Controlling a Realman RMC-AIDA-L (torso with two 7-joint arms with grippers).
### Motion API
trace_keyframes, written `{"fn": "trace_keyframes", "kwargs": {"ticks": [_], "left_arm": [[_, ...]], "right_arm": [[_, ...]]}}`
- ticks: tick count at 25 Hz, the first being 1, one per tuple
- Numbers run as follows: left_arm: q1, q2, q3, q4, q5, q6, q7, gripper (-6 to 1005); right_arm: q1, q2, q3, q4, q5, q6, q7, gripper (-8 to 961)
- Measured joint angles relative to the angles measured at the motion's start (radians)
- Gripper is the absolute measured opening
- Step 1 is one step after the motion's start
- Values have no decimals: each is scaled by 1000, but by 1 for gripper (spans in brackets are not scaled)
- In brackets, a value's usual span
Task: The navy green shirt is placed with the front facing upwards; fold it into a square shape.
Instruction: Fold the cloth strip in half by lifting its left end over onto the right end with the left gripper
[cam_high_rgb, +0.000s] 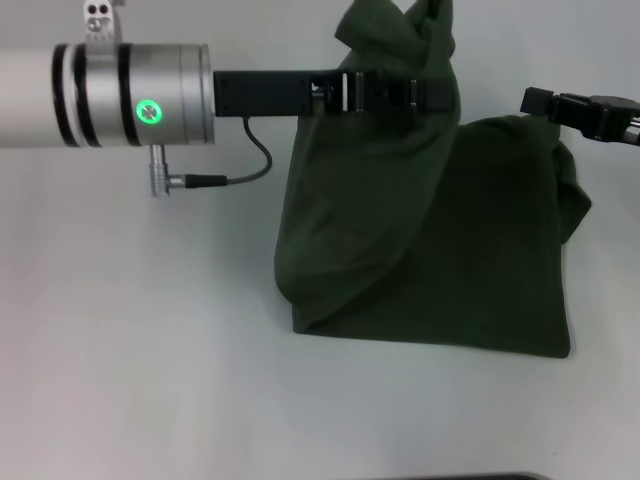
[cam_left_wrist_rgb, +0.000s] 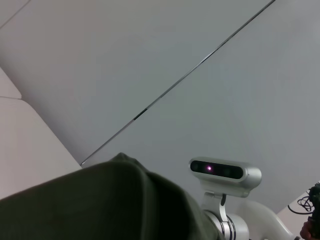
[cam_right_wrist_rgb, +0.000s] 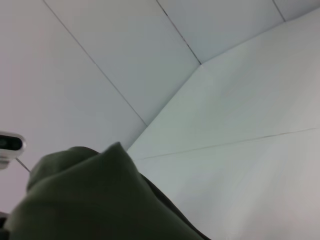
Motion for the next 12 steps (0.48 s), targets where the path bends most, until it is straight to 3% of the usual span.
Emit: {"fn": "trace_keyframes", "kwargs": {"ticks": [12], "left_arm": [[-7,-5,3,-131,-35,-52,79,134]], "right_arm": [[-3,-15,27,-4,0,-34,-12,64]]}}
